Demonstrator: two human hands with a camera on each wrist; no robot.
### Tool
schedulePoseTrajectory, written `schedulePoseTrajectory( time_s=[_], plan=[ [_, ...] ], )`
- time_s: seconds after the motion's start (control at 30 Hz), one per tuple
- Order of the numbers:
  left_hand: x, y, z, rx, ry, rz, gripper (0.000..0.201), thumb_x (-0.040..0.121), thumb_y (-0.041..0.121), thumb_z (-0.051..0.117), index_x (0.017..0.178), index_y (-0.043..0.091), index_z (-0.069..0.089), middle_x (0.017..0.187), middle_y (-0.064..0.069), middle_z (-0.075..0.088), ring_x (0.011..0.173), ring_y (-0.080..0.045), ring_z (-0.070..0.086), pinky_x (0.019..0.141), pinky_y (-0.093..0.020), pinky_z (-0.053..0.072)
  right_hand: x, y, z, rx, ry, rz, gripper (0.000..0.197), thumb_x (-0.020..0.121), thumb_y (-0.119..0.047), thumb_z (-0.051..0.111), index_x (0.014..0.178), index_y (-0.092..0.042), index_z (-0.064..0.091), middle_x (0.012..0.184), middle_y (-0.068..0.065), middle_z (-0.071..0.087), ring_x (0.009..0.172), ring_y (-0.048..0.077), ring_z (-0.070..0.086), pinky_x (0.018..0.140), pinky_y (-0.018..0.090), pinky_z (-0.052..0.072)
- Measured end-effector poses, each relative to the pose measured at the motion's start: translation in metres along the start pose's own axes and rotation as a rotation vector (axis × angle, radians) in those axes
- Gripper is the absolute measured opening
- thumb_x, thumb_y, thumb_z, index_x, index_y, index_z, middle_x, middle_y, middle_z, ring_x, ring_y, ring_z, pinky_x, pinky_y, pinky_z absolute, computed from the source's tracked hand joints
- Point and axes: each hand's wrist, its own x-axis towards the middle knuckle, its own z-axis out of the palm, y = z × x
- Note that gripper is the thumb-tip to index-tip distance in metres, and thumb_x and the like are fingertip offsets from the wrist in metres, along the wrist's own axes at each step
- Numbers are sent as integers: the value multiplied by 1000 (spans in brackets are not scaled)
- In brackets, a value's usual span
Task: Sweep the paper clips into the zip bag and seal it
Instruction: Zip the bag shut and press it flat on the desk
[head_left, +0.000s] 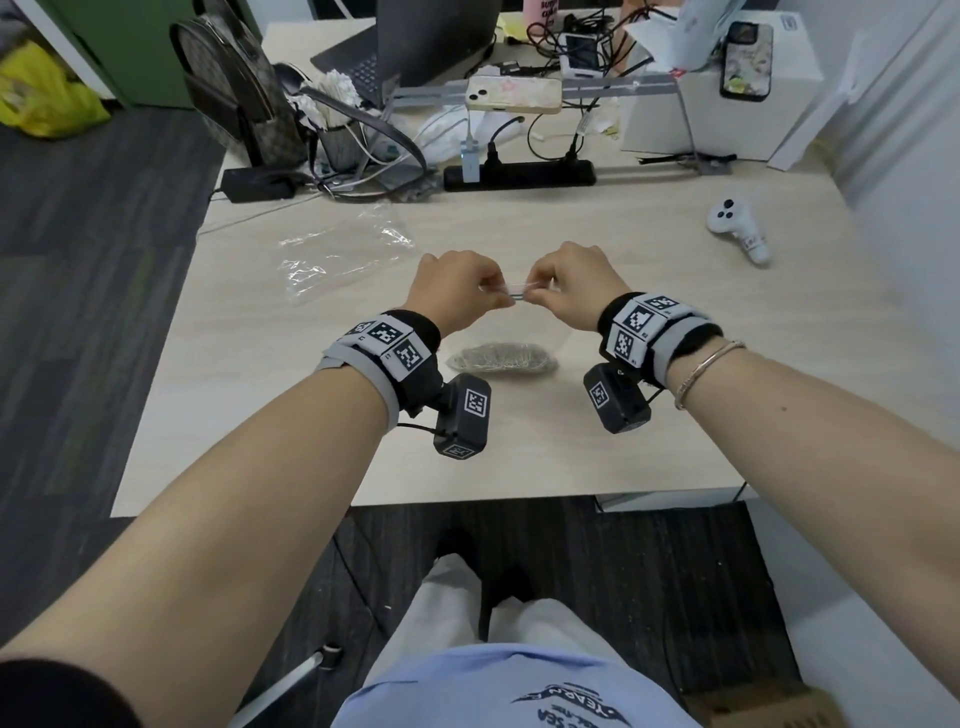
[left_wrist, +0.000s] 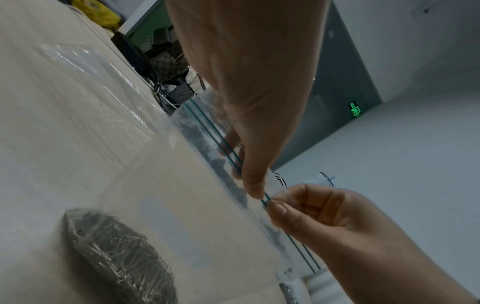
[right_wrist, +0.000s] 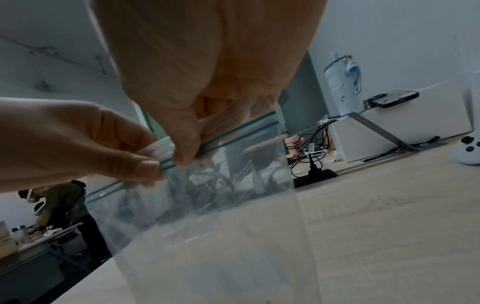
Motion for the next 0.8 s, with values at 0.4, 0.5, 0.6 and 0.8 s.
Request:
schedulePoseTrajectory(
  time_s=[0.4, 0.5, 0.6, 0.8],
  plan=[
    [-10, -8, 3, 43, 69, -43, 12, 90, 31, 57, 89, 22, 64, 96, 6, 67, 93, -18, 57, 90, -34, 28, -10, 5, 0, 50, 57, 67, 15, 84, -28, 66, 89, -15, 73, 83, 1, 66, 89, 23, 58, 91, 39, 39],
    [-12, -11, 2, 43, 91, -59, 16, 90, 36, 56, 90, 22, 65, 98, 7, 68, 96, -17, 57, 87, -34, 27, -11, 3, 2, 50, 81, 89, 18, 84, -31, 66, 88, -15, 72, 79, -1, 62, 87, 21, 57, 90, 38, 39],
    [-14, -18, 1, 19, 79, -79, 20, 89, 38, 57, 89, 20, 65, 97, 6, 67, 97, -18, 57, 87, -36, 27, -15, 9, 0, 93, 83, 108, 15, 83, -31, 67, 87, -18, 73, 82, -4, 67, 83, 16, 56, 90, 41, 42],
    [-19, -37, -2, -78, 45, -143, 9, 88, 29, 60, 86, 21, 65, 96, 7, 67, 99, -19, 56, 95, -38, 33, -26, 30, -6, 179, 101, 182, 13, 83, -24, 67, 87, -13, 74, 85, 7, 71, 77, 18, 57, 82, 35, 47]
  ],
)
